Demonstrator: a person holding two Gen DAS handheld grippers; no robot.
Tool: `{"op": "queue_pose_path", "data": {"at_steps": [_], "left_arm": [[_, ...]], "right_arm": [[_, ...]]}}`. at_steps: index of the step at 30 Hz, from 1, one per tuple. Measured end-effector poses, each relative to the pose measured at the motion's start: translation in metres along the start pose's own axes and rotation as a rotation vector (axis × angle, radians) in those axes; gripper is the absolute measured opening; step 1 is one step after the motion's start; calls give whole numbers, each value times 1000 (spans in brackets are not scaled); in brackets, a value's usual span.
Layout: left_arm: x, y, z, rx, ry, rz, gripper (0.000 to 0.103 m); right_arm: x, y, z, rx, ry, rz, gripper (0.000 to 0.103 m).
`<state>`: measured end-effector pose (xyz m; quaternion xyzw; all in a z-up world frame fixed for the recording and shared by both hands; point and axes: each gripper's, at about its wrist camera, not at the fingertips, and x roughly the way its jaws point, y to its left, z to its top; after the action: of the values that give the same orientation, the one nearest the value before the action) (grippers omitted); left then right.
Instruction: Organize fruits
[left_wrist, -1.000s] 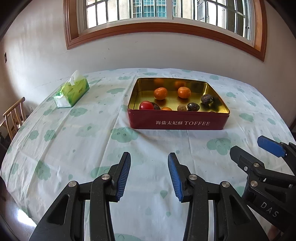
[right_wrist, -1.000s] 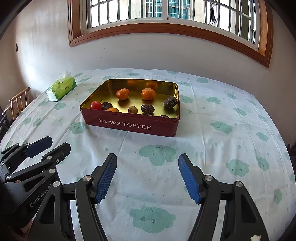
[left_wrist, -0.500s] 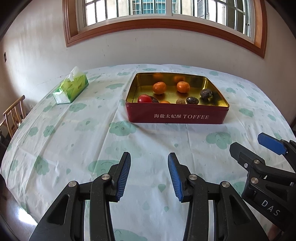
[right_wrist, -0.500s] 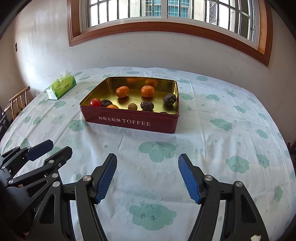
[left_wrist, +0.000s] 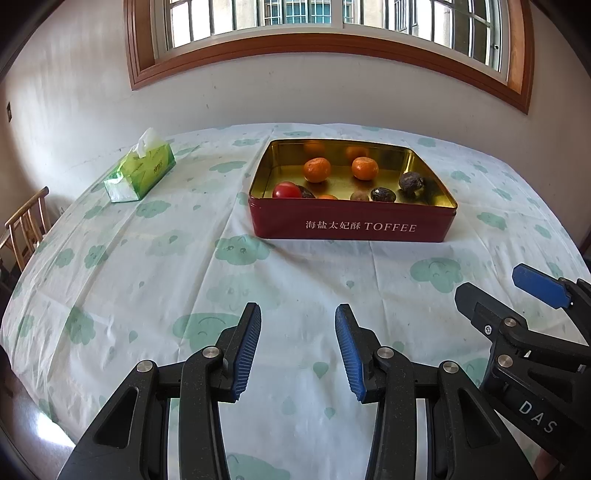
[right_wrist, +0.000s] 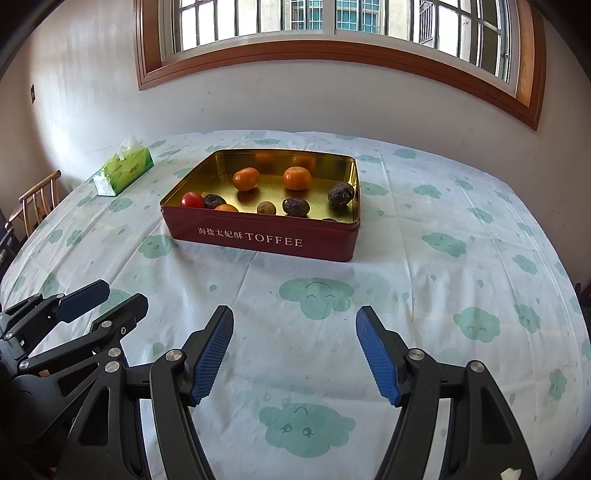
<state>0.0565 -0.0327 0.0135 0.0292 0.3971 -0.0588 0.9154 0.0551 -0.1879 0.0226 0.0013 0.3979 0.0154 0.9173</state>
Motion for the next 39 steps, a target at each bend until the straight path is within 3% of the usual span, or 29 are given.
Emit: {"op": "queue_pose_path", "data": {"at_steps": [39], "left_arm": [[3, 0, -6, -4, 13, 4, 43]], "right_arm": [[2, 0, -5, 7, 5, 2, 66]]}}
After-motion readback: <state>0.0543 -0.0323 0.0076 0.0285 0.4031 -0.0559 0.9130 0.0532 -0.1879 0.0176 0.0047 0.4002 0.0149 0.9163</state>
